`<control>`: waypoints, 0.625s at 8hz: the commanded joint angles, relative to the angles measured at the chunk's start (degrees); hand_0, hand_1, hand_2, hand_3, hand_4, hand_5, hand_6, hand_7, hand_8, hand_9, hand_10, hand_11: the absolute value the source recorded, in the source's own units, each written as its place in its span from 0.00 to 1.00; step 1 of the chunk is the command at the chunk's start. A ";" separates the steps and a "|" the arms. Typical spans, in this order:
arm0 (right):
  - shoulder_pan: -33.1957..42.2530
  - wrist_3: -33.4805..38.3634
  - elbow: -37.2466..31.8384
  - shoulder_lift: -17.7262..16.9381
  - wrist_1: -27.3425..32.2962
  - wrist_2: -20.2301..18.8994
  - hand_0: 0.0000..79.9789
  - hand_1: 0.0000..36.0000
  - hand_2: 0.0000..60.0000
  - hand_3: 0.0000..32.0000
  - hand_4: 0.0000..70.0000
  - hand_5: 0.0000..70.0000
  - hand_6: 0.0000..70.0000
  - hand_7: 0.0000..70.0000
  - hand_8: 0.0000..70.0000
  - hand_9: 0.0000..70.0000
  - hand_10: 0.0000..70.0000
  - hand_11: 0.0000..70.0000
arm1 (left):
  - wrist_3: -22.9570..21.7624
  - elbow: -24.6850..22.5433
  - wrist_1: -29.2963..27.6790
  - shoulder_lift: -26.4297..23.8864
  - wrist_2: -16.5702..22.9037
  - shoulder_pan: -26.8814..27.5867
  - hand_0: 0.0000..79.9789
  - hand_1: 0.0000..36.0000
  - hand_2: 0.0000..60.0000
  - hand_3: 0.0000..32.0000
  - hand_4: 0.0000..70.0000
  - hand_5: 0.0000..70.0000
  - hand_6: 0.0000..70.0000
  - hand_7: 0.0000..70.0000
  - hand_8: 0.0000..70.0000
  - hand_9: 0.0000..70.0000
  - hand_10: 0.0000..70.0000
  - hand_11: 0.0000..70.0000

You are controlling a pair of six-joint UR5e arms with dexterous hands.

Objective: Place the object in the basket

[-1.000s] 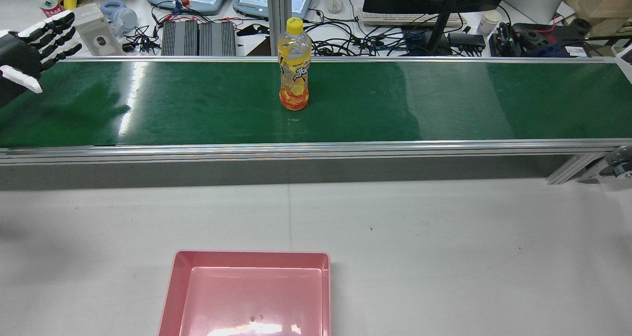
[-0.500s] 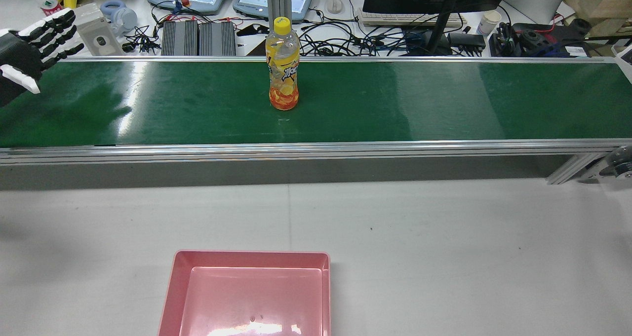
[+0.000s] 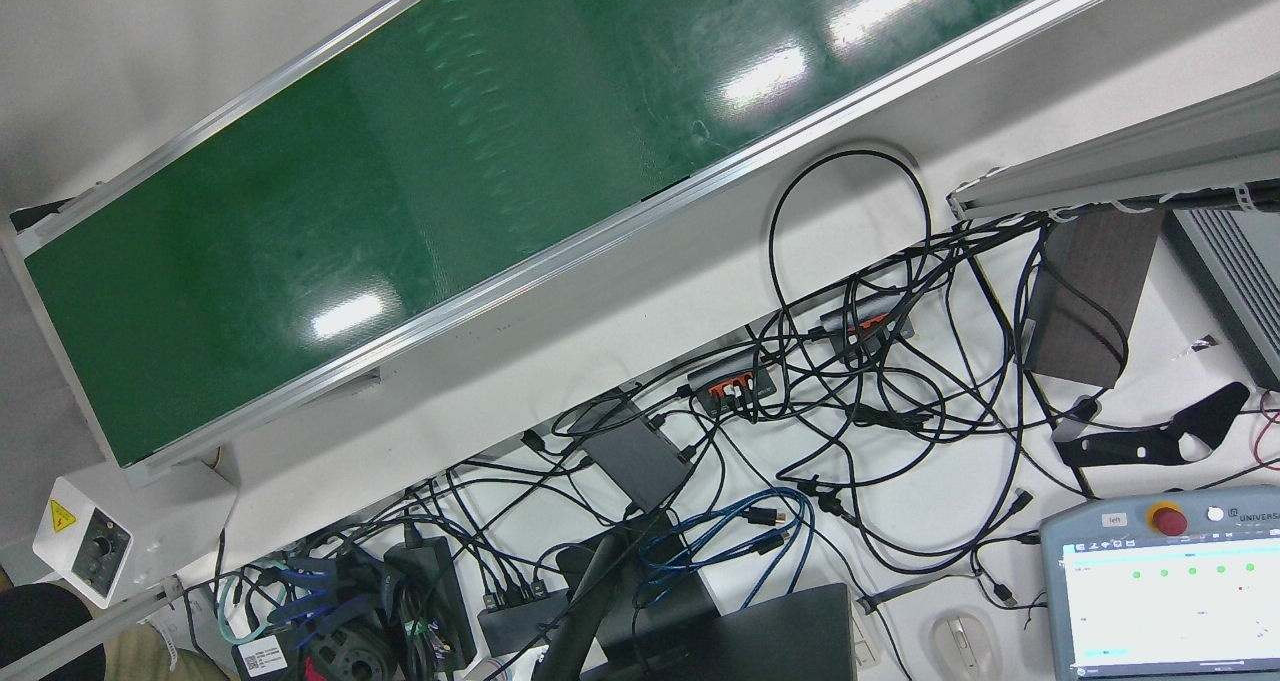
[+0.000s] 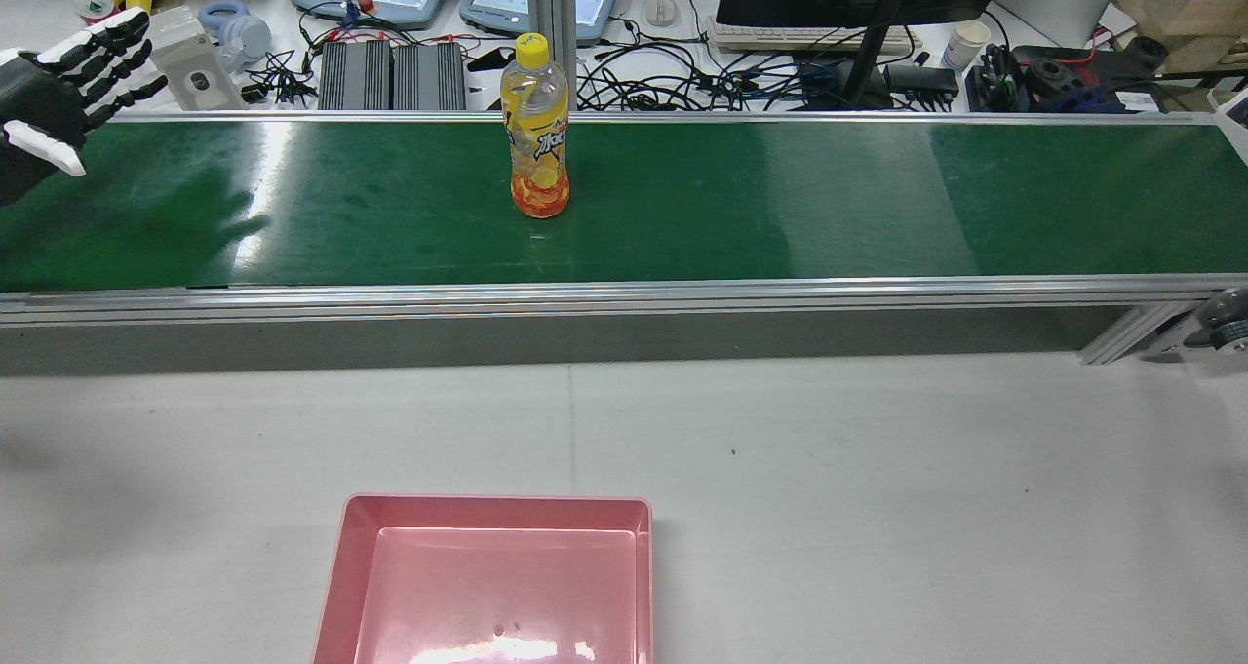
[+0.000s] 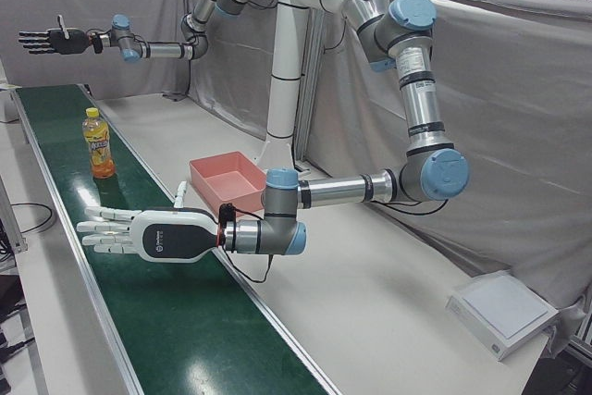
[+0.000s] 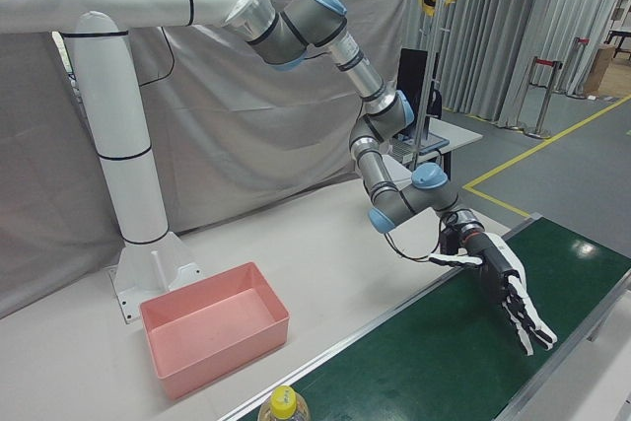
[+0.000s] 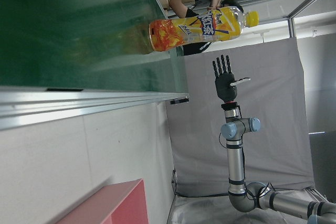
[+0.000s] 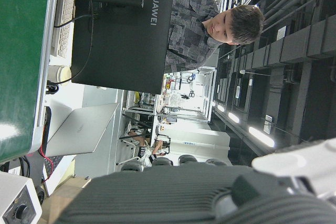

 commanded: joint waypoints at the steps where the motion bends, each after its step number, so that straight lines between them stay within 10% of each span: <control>1: 0.00 0.01 0.30 0.01 -0.05 0.00 0.00 0.00 0.00 0.00 0.00 0.00 0.00 0.00 0.00 0.00 0.00 0.00 | 0.89 -0.08 1.81 -1.74 -0.58 2.38 0.69 0.20 0.00 0.09 0.11 0.11 0.00 0.00 0.00 0.00 0.07 0.12; 5: 0.09 0.01 0.39 -0.08 -0.05 0.00 0.00 0.00 0.00 0.00 0.00 0.00 0.00 0.00 0.00 0.00 0.00 0.00 | 0.71 -0.25 4.01 -2.62 -0.49 2.57 0.70 0.19 0.00 0.09 0.12 0.11 0.00 0.00 0.00 0.00 0.06 0.11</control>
